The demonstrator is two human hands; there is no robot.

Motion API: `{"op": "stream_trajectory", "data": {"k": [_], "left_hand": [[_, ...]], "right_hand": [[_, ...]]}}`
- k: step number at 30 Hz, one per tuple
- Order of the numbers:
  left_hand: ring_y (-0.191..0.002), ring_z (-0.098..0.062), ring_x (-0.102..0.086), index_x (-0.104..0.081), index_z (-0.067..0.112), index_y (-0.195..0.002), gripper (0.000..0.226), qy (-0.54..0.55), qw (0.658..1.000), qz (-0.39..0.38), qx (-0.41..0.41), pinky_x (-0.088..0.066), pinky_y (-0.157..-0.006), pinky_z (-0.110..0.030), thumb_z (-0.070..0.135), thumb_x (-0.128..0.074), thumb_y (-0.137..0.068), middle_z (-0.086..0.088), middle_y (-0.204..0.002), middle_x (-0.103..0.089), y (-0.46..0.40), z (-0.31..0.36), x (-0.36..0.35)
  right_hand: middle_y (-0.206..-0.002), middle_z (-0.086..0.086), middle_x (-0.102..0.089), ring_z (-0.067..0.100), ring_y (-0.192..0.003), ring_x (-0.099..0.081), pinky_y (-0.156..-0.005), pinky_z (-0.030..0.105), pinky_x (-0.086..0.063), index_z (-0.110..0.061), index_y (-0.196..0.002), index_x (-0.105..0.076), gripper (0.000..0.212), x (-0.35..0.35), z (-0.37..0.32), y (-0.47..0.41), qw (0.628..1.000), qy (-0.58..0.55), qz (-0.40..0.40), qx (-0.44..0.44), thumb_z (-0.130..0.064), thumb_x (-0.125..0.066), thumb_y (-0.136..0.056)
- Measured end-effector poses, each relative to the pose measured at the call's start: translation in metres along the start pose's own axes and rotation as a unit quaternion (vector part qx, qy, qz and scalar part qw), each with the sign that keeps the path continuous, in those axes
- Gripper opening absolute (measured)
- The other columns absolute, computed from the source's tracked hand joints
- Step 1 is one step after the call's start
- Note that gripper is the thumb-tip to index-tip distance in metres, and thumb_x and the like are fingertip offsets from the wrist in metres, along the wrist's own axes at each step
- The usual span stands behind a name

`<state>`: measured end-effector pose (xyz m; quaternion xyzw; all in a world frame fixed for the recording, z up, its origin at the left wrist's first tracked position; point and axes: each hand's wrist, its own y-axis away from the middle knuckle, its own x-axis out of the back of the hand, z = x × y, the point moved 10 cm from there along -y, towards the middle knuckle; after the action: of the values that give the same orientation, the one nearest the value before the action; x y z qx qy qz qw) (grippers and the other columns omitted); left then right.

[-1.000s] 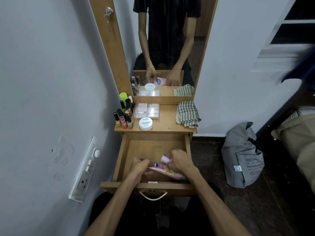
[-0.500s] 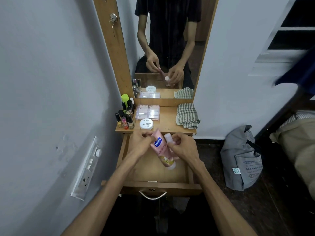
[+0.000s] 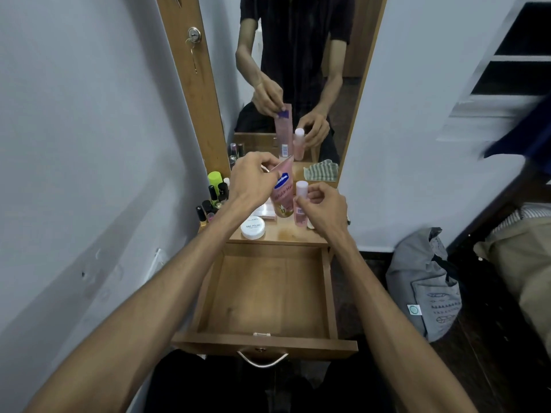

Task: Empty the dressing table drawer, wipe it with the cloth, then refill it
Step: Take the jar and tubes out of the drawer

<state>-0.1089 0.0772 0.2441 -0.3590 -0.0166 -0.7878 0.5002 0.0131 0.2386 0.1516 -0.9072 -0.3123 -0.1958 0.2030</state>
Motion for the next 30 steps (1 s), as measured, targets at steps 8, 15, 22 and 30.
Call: {"op": "stream_trajectory", "data": {"k": [8, 15, 22, 30], "left_hand": [[-0.08, -0.015, -0.068, -0.08, 0.023, -0.096, 0.022, -0.073, 0.997, 0.004, -0.015, -0.06, -0.072, -0.037, 0.012, -0.07, -0.08, 0.003, -0.095, -0.077, -0.039, -0.005, -0.029], [-0.089, -0.016, -0.069, -0.077, 0.015, -0.11, 0.025, -0.087, 0.995, -0.004, -0.041, -0.062, -0.074, -0.035, 0.014, -0.072, -0.086, -0.006, -0.107, -0.076, -0.062, -0.013, -0.048], [-0.097, -0.021, -0.07, -0.076, 0.017, -0.11, 0.027, -0.108, 0.992, -0.03, -0.056, -0.062, -0.079, -0.041, 0.009, -0.067, -0.086, -0.004, -0.108, -0.076, -0.078, -0.008, -0.059], [-0.107, -0.023, -0.067, -0.071, 0.015, -0.12, 0.036, -0.127, 0.987, -0.058, -0.084, -0.059, -0.087, -0.042, 0.013, -0.065, -0.085, -0.005, -0.12, -0.072, -0.073, -0.004, -0.068]], "right_hand": [[-0.082, -0.011, -0.067, 0.001, -0.074, -0.062, -0.065, 0.018, -0.051, -0.018, -0.096, -0.071, 0.024, -0.017, 0.006, -0.023, 1.0, 0.023, -0.003, 0.001, -0.033, -0.081, -0.08], [-0.084, -0.012, -0.068, 0.003, -0.077, -0.065, -0.074, 0.031, -0.061, -0.019, -0.099, -0.073, 0.027, -0.039, 0.02, -0.03, 0.999, 0.022, -0.029, 0.004, -0.031, -0.081, -0.077], [-0.081, -0.018, -0.065, -0.001, -0.075, -0.064, -0.075, 0.031, -0.061, -0.02, -0.103, -0.073, 0.031, -0.044, 0.017, -0.035, 0.999, 0.022, -0.02, 0.022, -0.034, -0.08, -0.077], [-0.101, -0.004, -0.074, 0.003, -0.08, -0.065, -0.074, 0.02, -0.054, -0.014, -0.117, -0.07, 0.045, -0.042, 0.02, -0.03, 0.999, 0.008, -0.036, 0.024, -0.03, -0.084, -0.077]]}}
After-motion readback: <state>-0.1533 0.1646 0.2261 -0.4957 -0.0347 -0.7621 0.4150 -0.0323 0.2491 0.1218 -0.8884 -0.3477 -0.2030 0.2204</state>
